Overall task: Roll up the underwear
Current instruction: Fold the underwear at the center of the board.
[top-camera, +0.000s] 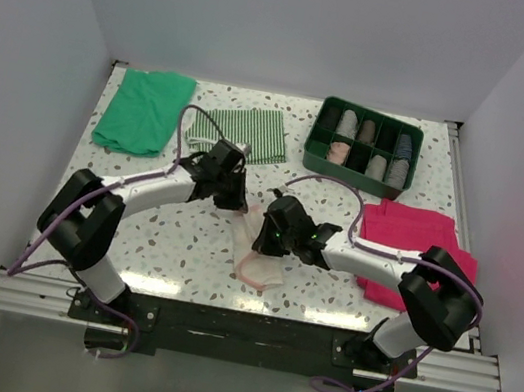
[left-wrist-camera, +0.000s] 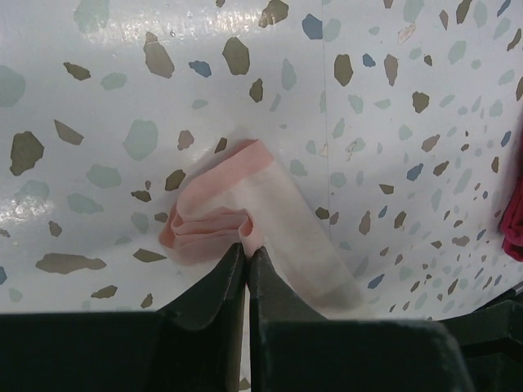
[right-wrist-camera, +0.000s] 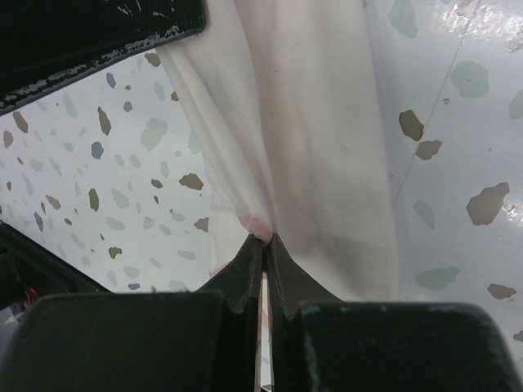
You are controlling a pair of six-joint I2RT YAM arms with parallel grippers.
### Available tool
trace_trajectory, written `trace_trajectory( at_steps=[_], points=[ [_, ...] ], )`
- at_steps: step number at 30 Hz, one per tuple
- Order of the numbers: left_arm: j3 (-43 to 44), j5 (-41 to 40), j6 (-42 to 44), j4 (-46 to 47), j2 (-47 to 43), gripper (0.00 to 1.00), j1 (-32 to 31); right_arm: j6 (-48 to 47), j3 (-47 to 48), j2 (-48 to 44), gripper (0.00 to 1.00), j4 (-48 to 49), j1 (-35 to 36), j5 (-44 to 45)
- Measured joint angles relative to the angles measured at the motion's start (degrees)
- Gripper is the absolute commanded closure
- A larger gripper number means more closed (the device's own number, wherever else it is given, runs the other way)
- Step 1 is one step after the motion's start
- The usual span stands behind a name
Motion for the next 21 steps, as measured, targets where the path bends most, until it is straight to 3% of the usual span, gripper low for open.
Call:
trace_trajectory(
  at_steps=[21],
  points=[
    [8.8, -1.6, -0.4, -2.7, 10.4, 1.0, -2.3, 4.7, -5.6, -0.3, 1.0, 4.7, -1.4, 3.7]
  ],
)
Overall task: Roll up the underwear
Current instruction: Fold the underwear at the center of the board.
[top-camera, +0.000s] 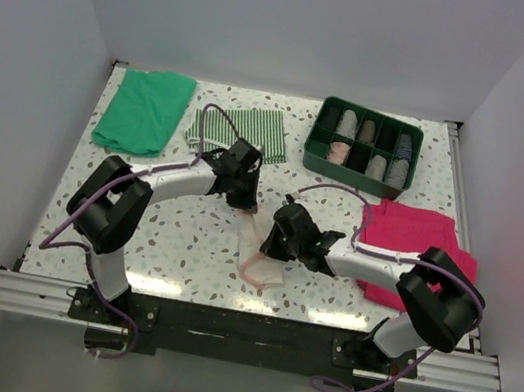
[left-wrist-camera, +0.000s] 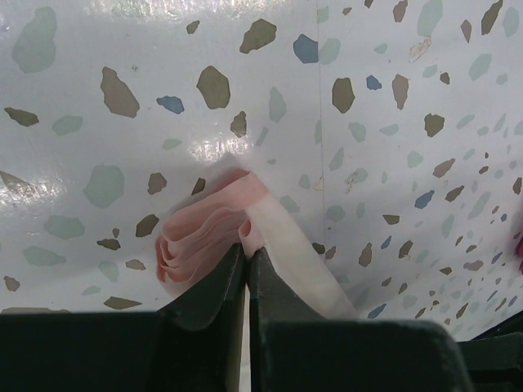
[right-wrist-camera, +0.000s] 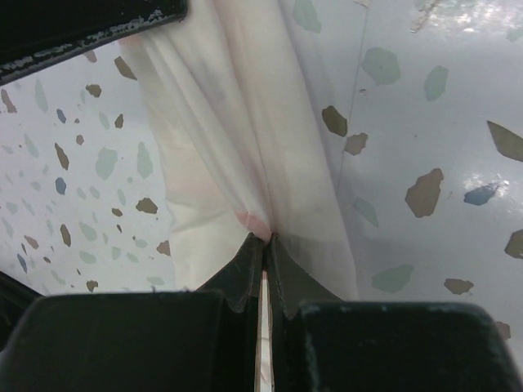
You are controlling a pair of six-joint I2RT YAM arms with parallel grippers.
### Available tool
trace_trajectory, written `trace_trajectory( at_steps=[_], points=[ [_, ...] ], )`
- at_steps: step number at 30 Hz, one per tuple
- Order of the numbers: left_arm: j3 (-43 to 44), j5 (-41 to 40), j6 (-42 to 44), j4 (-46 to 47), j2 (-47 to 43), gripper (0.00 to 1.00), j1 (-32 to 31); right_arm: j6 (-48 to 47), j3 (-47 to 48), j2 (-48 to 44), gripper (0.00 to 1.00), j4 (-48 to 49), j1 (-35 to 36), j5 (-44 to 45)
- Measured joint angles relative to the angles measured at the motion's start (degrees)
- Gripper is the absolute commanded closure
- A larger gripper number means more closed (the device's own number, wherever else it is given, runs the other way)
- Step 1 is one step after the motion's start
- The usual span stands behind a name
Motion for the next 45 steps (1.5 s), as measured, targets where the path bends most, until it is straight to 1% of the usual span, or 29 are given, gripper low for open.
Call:
trace_trajectory(
  at_steps=[6, 9, 10, 14, 17, 18, 20, 23, 24, 25, 26, 27, 28, 31, 36, 38, 41, 42, 44, 45],
  points=[
    [1.1, 0.1, 0.0, -0.1, 0.3, 0.99, -0.3, 1.9, -1.4, -2.7, 0.98, 0.4, -0.2, 2.5],
    [2.0, 0.2, 0.0, 0.0, 0.6, 0.98, -0.3, 2.6, -1.4, -2.8, 0.98, 0.4, -0.2, 3.0],
    [2.2, 0.3, 0.0, 0.1, 0.8, 0.96, -0.3, 2.8, -1.4, -2.8, 0.98, 0.4, -0.2, 3.2],
    [2.5, 0.4, 0.0, 0.3, 1.9, 0.94, -0.3, 4.0, -1.6, -2.7, 0.97, 0.2, -0.2, 4.7],
    [2.5, 0.7, 0.0, 0.6, 2.8, 0.91, -0.3, 5.1, -1.7, -2.7, 0.91, -0.2, -0.2, 6.0],
    [2.6, 0.9, 0.1, 0.7, 3.2, 0.9, -0.3, 5.5, -1.8, -2.6, 0.91, -0.3, -0.2, 6.3],
    [2.9, 1.3, 0.1, 1.0, 3.7, 0.87, -0.3, 6.1, -2.0, -2.5, 0.87, -0.5, -0.2, 7.0],
    [3.1, 1.7, 0.2, 2.1, 4.0, 0.81, -0.3, 6.8, -2.1, -2.2, 0.84, -0.6, -0.2, 7.3],
    [3.1, 1.8, 0.3, 2.6, 4.0, 0.78, -0.3, 6.9, -2.2, -1.9, 0.76, -0.9, -0.2, 7.3],
    [3.2, 1.9, 0.5, 3.1, 4.0, 0.73, -0.3, 7.0, -2.2, -1.7, 0.75, -0.9, -0.2, 7.2],
    [3.4, 2.0, 0.5, 3.5, 4.0, 0.72, -0.3, 7.3, -2.3, -1.5, 0.75, -0.9, -0.2, 7.3],
    [3.5, 2.1, 0.7, 3.6, 4.0, 0.68, -0.3, 7.3, -2.4, -1.5, 0.75, -0.9, -0.2, 7.2],
    [3.8, 2.2, 0.7, 3.8, 4.0, 0.63, -0.3, 7.3, -2.6, -1.5, 0.75, -0.9, -0.2, 7.3],
    [4.4, 2.3, 1.0, 4.4, 4.0, 0.55, -0.3, 7.5, -3.0, -1.8, 0.74, -0.9, -0.2, 7.3],
    [4.9, 2.3, 1.5, 4.6, 4.0, 0.53, -0.2, 7.7, -6.0, -6.3, 0.73, -1.5, -0.2, 9.0],
    [5.2, 2.3, 1.6, 4.5, 4.0, 0.52, -0.2, 8.0, -7.3, -10.6, 0.73, -3.2, -0.2, 10.5],
    [5.3, 2.1, 1.6, 4.0, 3.3, 0.5, -0.2, 7.9, -7.9, -17.1, 0.77, -5.3, -0.2, 13.3],
    [5.3, 1.8, 1.6, 3.7, 2.7, 0.5, -0.2, 7.6, -7.8, -19.1, 0.85, -5.8, -0.2, 14.0],
    [5.3, 1.2, 1.6, 3.0, 0.7, 0.5, -0.2, 6.3, -6.8, -21.3, 0.91, -7.6, -0.2, 15.5],
    [5.3, 1.2, 1.6, 2.9, 0.0, 0.5, -0.2, 5.5, -5.6, -21.3, 1.0, -8.6, -0.2, 16.1]
  ],
)
